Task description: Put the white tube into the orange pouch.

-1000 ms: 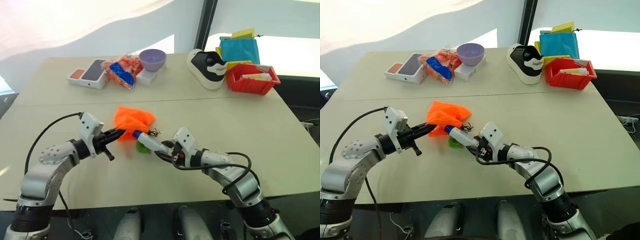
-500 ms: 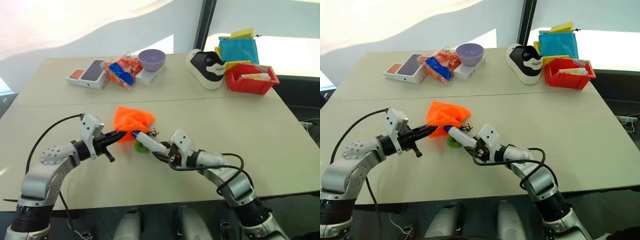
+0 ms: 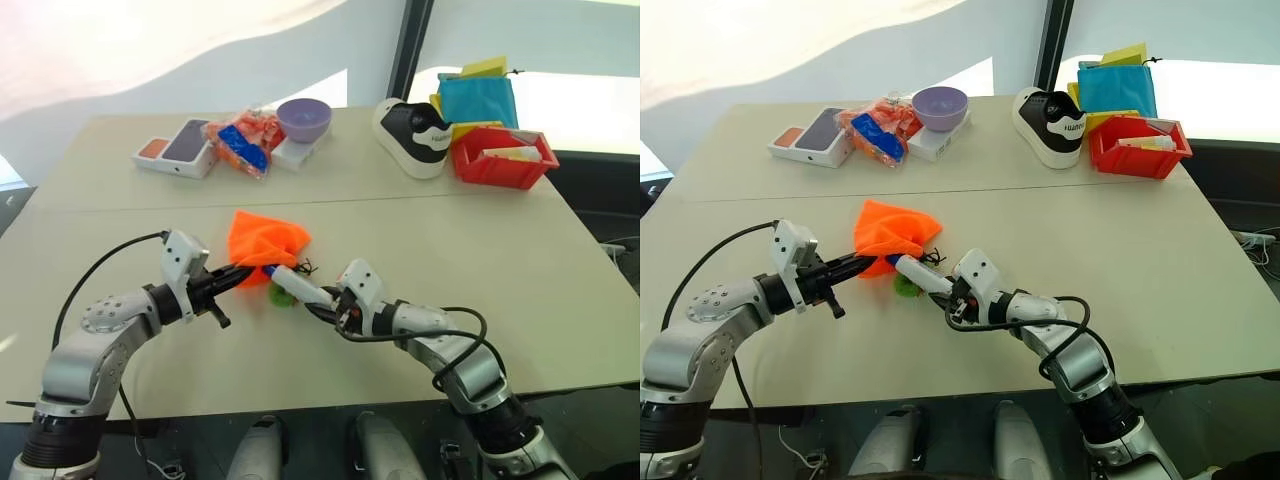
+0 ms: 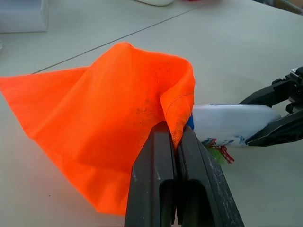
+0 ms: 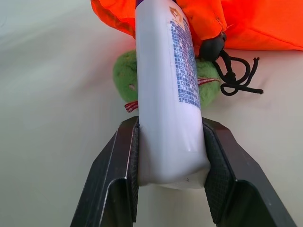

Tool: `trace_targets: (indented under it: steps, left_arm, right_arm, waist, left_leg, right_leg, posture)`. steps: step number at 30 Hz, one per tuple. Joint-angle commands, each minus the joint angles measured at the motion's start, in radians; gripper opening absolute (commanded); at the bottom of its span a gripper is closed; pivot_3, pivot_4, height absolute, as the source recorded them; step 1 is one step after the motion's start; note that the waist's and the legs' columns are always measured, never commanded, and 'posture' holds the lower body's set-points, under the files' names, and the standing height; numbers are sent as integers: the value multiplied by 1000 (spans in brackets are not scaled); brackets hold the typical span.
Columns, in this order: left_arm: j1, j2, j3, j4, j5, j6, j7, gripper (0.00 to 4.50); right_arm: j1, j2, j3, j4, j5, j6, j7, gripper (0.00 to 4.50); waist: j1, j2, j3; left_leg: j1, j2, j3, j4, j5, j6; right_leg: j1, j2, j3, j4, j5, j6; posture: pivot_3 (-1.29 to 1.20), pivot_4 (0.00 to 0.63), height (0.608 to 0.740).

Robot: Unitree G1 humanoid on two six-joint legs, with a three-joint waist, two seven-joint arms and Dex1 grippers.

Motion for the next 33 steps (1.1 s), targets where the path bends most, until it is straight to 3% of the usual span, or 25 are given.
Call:
trace_targets:
  steps: [1, 19, 24, 29, 33]
  left_arm:
    - [-17, 13, -5, -64, -10, -6, -6, 0]
    - [-41, 11, -43, -191, -48, 75, 8, 0]
    - [-51, -1, -73, -224, -64, 95, 20, 0]
    - [-31, 3, -85, -222, -60, 91, 21, 0]
    - [-3, 22, -80, -208, -46, 77, 7, 0]
  right_arm:
    - [-30, 36, -32, -81, 65, 80, -9, 1329]
    - [-157, 236, -180, -131, 218, 360, -211, 1329]
    - [-200, 206, -138, -121, 191, 428, -241, 1329]
    - [-228, 146, -67, -127, 187, 399, -181, 1329]
    - [-251, 43, 7, -155, 157, 377, -119, 1329]
  waist:
    - [0, 0, 0]
    - [-1, 0, 0]
    - [-1, 0, 0]
    - [-2, 0, 0]
    - [-2, 1, 0]
  left_leg:
    - [0, 0, 0, 0, 0, 0]
    - [-2, 0, 0, -1, 0, 0]
    - [-2, 0, 0, -1, 0, 0]
    - [-2, 0, 0, -1, 0, 0]
    - [-2, 0, 0, -1, 0, 0]
  right_leg:
    - [0, 0, 0, 0, 0, 0]
    - [-2, 0, 0, 0, 0, 0]
    - [-2, 0, 0, -1, 0, 0]
    - [-2, 0, 0, -1, 0, 0]
    - [-2, 0, 0, -1, 0, 0]
  posture:
    - [0, 150, 740]
    - [0, 150, 740]
    - [0, 150, 740]
    - [0, 150, 740]
    - [0, 150, 740]
